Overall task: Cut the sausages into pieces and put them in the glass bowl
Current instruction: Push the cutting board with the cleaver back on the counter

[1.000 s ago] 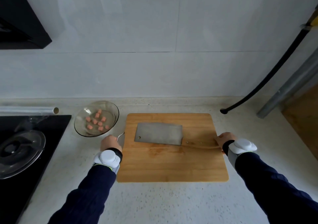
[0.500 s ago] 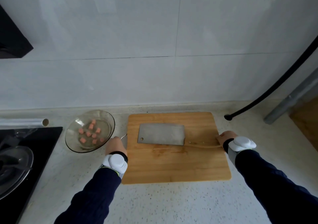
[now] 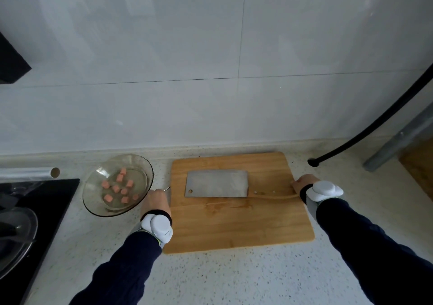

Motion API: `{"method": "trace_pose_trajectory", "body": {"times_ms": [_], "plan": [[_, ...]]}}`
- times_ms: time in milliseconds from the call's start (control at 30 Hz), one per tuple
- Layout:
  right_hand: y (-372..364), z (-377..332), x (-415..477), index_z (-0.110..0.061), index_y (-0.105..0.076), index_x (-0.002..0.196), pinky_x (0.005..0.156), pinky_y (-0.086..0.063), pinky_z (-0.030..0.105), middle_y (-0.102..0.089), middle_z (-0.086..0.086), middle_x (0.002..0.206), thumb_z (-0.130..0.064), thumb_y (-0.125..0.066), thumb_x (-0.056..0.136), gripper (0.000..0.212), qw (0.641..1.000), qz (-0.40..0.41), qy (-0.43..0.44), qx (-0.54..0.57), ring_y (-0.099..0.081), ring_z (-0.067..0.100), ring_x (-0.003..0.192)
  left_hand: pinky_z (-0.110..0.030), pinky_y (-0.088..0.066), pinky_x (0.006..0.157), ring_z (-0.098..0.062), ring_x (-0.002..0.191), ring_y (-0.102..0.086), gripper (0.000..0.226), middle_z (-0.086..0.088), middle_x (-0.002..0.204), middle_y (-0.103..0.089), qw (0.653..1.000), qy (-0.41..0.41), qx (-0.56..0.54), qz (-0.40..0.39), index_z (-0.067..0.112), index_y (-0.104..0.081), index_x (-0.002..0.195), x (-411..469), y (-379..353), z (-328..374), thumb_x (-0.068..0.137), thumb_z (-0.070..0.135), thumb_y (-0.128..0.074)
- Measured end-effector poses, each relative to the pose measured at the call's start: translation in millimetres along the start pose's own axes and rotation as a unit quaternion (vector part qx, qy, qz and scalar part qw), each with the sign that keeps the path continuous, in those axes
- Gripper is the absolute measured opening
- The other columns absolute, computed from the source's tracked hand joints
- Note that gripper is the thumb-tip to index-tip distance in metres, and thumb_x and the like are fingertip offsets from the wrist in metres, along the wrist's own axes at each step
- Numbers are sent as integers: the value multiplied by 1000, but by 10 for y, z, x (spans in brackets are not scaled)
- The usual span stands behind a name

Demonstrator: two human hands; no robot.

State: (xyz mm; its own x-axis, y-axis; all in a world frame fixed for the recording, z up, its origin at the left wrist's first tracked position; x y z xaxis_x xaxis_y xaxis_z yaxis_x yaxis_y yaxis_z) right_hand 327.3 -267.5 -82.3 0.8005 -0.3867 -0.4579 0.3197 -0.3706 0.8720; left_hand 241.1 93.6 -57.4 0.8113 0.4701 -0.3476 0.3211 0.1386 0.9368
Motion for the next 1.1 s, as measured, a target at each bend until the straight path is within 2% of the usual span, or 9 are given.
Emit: {"method": "trace_pose_trajectory", "body": {"times_ms": [200, 300, 400, 533, 600, 733, 1000, 1067, 1100], "plan": [[-10, -16, 38, -4, -53, 74, 65, -37, 28, -44, 5, 57, -31, -49, 93, 33, 1000, 11, -1, 10, -42, 18, 50, -26, -48, 87, -23, 114, -56, 24, -11, 123, -56, 1000, -10, 11, 9, 6, -57, 110, 18, -1, 5, 87, 1, -49], [-6, -10, 56, -9, -48, 59, 66, -40, 29, -47, 4, 57, -34, -49, 91, 41, 1000, 10, -10, 4, -50, 22, 58, -26, -49, 85, -22, 111, -57, 23, -11, 122, -57, 1000, -19, 17, 13, 6, -58, 107, 24, 6, 9, 87, 1, -48], [-27, -28, 63, -8, -45, 60, 73, -36, 29, -43, 1, 58, -26, -48, 93, 38, 1000, 3, -4, 8, -50, 23, 74, -26, -49, 84, -22, 112, -57, 22, -10, 121, -57, 999, -24, 20, 10, 6, -59, 106, 19, 17, 10, 89, 0, -46], [-56, -44, 13, -13, -42, 57, 74, -40, 28, -47, 1, 62, -31, -46, 93, 40, 999, 16, -13, -26, -57, 24, 78, -28, -49, 84, -25, 109, -58, 22, -13, 122, -53, 1000, -25, 6, 5, 4, -58, 107, 30, 10, 3, 89, -2, -47], [-59, -66, 5, -13, -43, 57, 69, -40, 28, -45, 2, 59, -30, -47, 92, 40, 999, 16, -8, -30, -57, 24, 71, -28, -49, 85, -25, 110, -58, 23, -13, 123, -53, 1000, -25, 2, 4, 4, -58, 108, 34, 12, -6, 88, -2, -47], [-16, -97, -51, -12, -45, 55, 62, -41, 28, -47, 3, 56, -33, -51, 90, 41, 999, 20, 5, -37, -47, 19, 53, -29, -49, 87, -26, 110, -56, 26, -14, 122, -52, 1000, -28, -4, 7, 4, -59, 106, 54, 25, -21, 87, -5, -43], [-2, -109, -92, -13, -43, 52, 57, -39, 27, -46, 3, 53, -36, -53, 89, 45, 997, 33, 15, -67, -45, 18, 48, -31, -49, 90, -26, 113, -54, 33, -14, 125, -50, 999, -44, -1, 28, 7, -58, 113, 37, 46, -23, 90, -5, -38], [21, -161, -187, -10, -49, 55, 60, -46, 29, -54, 6, 62, -37, -53, 89, 43, 997, 57, 25, -48, -52, 22, 56, -32, -48, 91, -26, 114, -54, 34, -14, 126, -48, 999, -44, -1, 26, 7, -58, 114, 35, 41, -28, 92, -5, -35], [36, -210, -250, -8, -56, 66, 68, -50, 34, -59, 10, 76, -36, -54, 88, 37, 995, 81, 46, -24, -58, 27, 69, -32, -48, 91, -27, 114, -54, 35, -14, 127, -47, 999, -44, -1, 24, 6, -58, 114, 38, 42, -28, 92, -5, -34]]}}
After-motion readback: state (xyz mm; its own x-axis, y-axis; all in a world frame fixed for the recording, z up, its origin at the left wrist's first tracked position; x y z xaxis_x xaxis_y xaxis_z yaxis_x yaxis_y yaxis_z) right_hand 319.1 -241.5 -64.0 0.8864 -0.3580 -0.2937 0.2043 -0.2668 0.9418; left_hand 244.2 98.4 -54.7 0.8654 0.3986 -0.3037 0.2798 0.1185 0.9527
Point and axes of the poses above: each hand's wrist, its own x-axis towards the middle knuckle, its own y-axis out of the back of the hand, z = x × y, the point moved 1 cm from there along x, towards the middle knuckle
